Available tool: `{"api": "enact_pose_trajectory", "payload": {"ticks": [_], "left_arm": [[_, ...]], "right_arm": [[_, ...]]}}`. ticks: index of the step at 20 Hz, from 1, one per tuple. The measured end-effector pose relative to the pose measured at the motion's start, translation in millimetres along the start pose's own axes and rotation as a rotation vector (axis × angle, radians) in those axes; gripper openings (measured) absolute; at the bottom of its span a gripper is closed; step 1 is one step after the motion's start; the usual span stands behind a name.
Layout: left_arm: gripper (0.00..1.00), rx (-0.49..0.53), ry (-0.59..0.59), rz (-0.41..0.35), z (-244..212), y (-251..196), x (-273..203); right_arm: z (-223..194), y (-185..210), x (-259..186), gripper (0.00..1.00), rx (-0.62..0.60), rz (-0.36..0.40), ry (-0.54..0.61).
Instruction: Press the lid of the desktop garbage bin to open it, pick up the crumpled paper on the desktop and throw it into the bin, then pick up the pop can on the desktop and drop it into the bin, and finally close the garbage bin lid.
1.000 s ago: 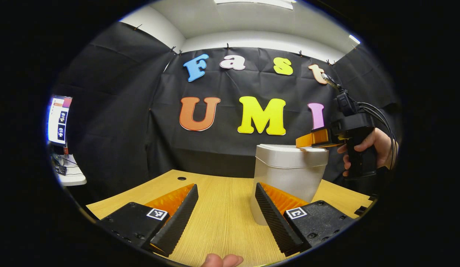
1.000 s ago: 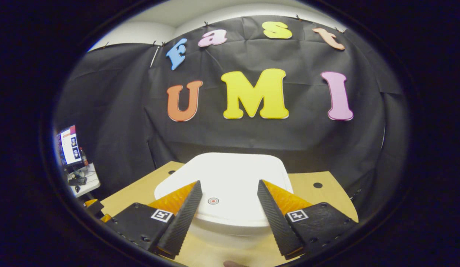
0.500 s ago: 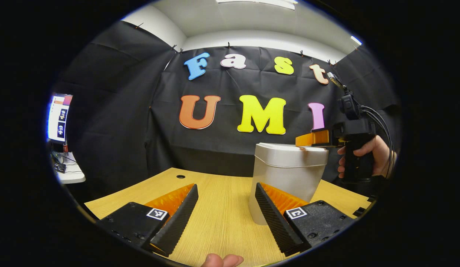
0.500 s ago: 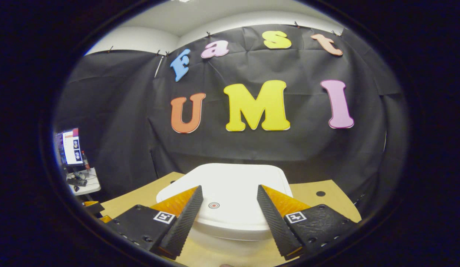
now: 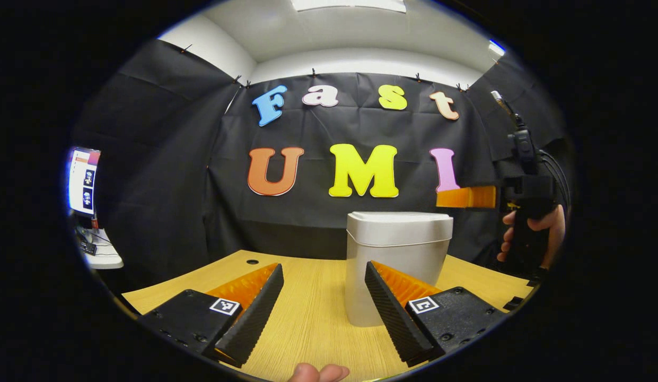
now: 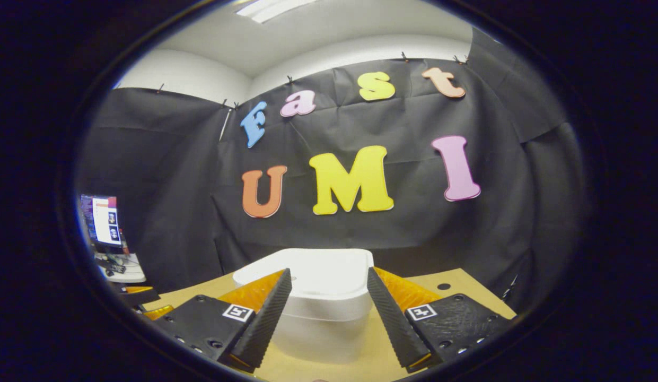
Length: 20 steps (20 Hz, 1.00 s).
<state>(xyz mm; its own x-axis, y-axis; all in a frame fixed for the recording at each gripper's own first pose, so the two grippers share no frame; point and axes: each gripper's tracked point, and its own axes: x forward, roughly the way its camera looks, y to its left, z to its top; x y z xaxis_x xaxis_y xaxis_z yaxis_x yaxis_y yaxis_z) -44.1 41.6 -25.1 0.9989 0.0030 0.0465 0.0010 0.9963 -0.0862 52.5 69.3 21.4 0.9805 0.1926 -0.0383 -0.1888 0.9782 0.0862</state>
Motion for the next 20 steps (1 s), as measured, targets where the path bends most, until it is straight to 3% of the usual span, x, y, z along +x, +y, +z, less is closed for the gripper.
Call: {"api": "enact_pose_trajectory", "payload": {"ticks": [5,6,11,12,14,16,20], "left_arm": [[0.99,0.028,-0.024,-0.009,11.4,-28.5,2.6],[0.99,0.026,-0.023,-0.012,11.1,-34.2,2.6],[0.99,0.017,-0.001,-0.023,0.7,-56.3,2.7],[0.99,0.018,0.0,-0.022,-0.2,-57.9,2.7],[0.99,0.024,0.009,-0.024,-3.5,-63.9,1.4],[0.99,0.029,0.009,-0.027,-3.6,-67.3,0.9],[0.99,0.017,-0.001,-0.028,-1.9,-70.7,1.9]], "right_arm": [[-23.1,-34.8,-48.0,0.89,-0.068,-0.107,-0.026],[-29.3,-39.2,-56.1,0.8,-0.066,-0.121,-0.028],[-45.4,-46.8,-77.0,0.68,-0.052,-0.146,-0.03],[-47.5,-51.5,-76.4,0.59,-0.056,-0.158,-0.035],[-52.5,-58.2,-79.3,0.25,-0.07,-0.177,-0.039],[-58.6,-60.4,-79.9,0.04,-0.074,-0.181,-0.023],[-67.0,-51.3,-80.0,0.0,-0.097,-0.145,0.005]]}}
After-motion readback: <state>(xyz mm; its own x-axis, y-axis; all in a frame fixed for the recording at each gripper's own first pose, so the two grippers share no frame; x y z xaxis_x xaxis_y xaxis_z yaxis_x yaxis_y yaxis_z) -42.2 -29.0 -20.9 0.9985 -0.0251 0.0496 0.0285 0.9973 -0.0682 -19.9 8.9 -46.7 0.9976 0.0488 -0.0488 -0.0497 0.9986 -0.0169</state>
